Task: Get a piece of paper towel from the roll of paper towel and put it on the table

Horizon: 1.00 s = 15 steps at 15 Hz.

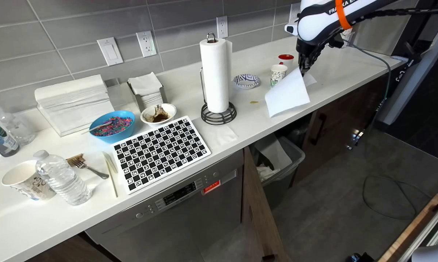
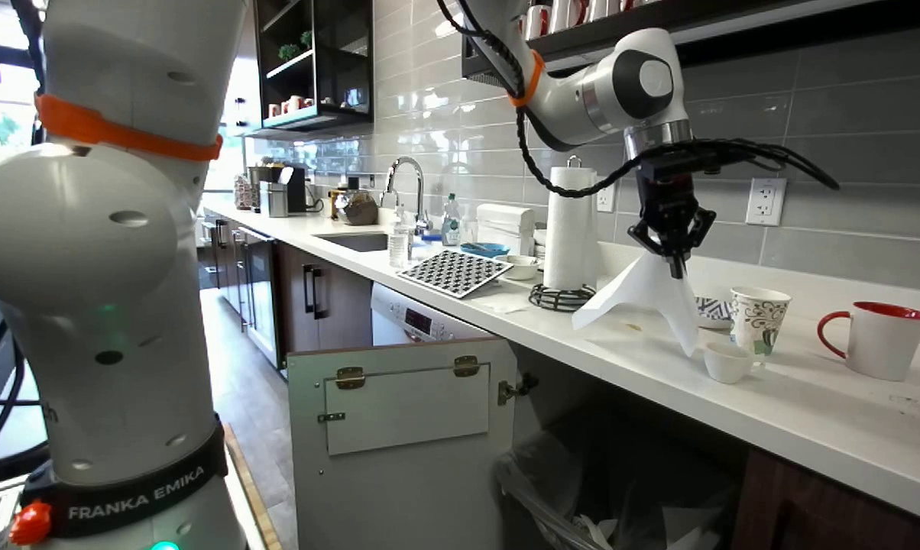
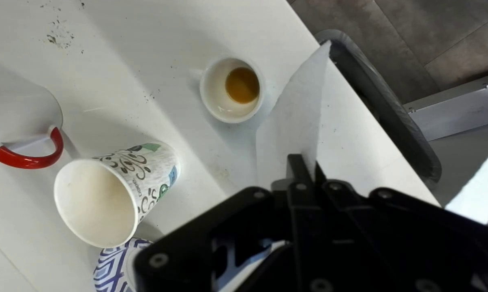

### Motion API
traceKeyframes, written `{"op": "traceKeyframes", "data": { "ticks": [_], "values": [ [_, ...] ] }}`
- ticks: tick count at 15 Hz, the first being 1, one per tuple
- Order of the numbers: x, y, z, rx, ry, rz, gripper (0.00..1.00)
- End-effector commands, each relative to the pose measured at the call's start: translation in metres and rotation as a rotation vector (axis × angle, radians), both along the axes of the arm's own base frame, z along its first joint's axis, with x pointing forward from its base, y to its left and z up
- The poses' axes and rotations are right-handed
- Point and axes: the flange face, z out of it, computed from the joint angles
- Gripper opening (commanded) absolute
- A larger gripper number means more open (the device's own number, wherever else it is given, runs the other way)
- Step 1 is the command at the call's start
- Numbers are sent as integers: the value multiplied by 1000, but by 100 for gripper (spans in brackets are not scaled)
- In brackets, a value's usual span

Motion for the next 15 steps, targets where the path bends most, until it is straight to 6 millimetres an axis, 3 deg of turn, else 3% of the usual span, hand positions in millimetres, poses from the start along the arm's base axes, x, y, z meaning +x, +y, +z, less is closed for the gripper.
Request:
{"op": "traceKeyframes", "data": {
  "ticks": [1,7,15],
  "values": [
    [12,-4,-16,-2,-22,-25,0],
    [27,-9,-39,-1,-1,-63,0],
    [39,-12,-51,-5,9,-85,0]
  ]
}}
